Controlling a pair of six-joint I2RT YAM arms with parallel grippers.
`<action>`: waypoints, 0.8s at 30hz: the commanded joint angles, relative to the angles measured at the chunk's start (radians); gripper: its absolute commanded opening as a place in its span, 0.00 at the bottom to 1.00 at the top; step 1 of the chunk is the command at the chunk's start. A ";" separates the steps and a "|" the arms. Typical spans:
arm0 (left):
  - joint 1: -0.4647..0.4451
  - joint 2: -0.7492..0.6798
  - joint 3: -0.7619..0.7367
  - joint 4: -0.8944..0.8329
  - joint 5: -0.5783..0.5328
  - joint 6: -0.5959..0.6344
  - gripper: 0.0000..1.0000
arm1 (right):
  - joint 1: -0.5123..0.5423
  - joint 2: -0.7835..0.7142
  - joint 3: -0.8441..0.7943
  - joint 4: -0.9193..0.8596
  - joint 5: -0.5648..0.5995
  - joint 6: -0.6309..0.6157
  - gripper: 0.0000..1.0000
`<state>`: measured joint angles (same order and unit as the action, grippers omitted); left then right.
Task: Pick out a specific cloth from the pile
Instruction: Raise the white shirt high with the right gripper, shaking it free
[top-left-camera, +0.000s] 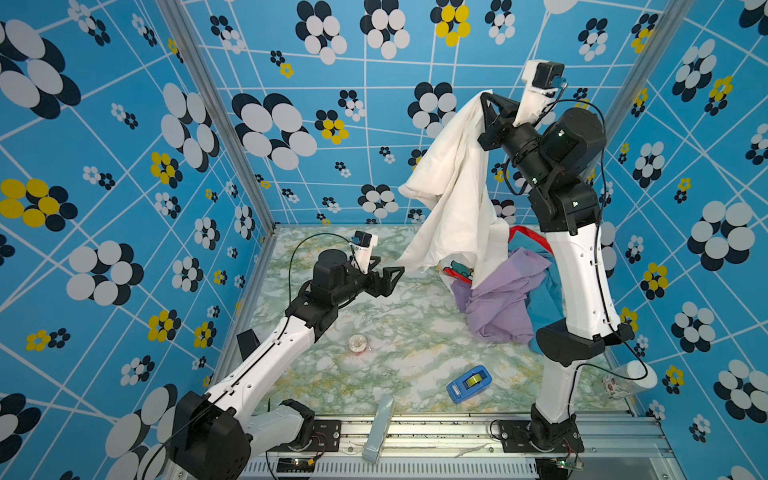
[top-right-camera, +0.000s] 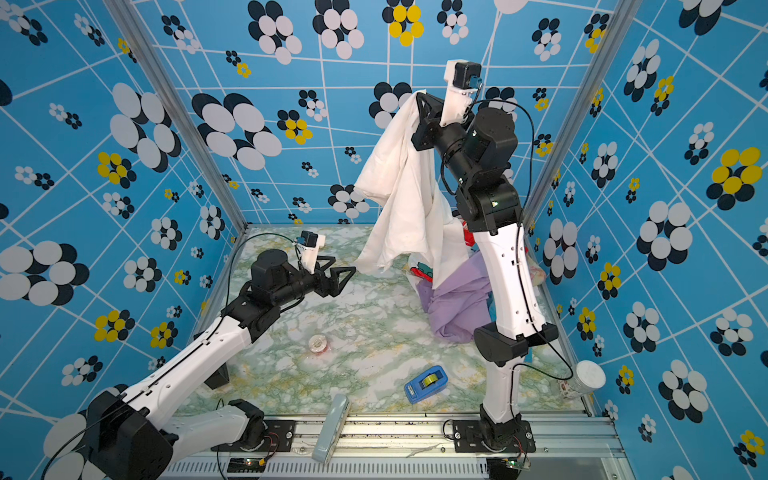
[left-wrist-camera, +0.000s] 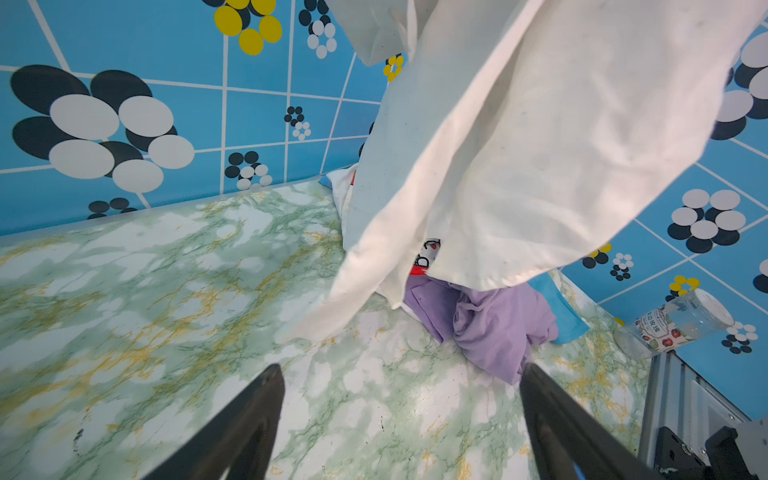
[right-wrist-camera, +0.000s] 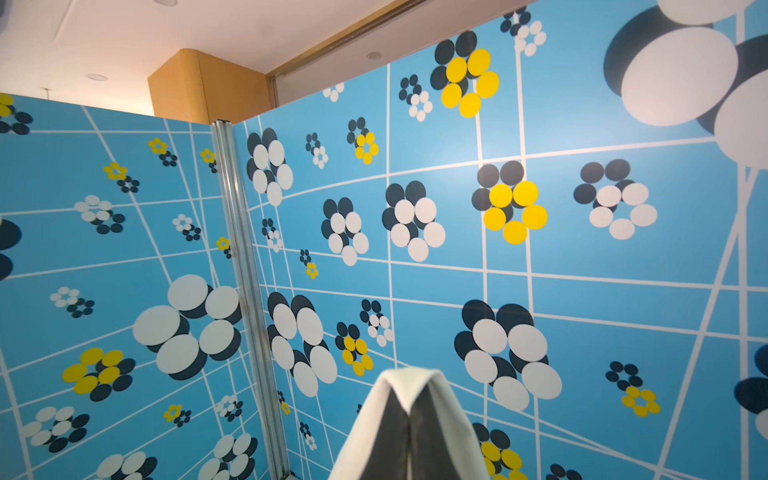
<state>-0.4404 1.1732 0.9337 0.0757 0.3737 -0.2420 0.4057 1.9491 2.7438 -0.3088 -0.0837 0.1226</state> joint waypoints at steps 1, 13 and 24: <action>-0.001 -0.031 -0.016 0.013 -0.018 0.019 0.90 | 0.010 -0.021 0.037 0.159 -0.076 0.037 0.00; 0.000 -0.105 -0.042 0.001 -0.055 0.043 0.90 | 0.057 0.048 0.038 0.427 -0.238 0.150 0.00; 0.002 -0.179 -0.080 0.001 -0.102 0.058 0.91 | 0.111 0.139 0.090 0.611 -0.284 0.189 0.00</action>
<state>-0.4404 1.0248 0.8673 0.0746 0.2974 -0.2070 0.5045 2.0853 2.7983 0.1703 -0.3424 0.2802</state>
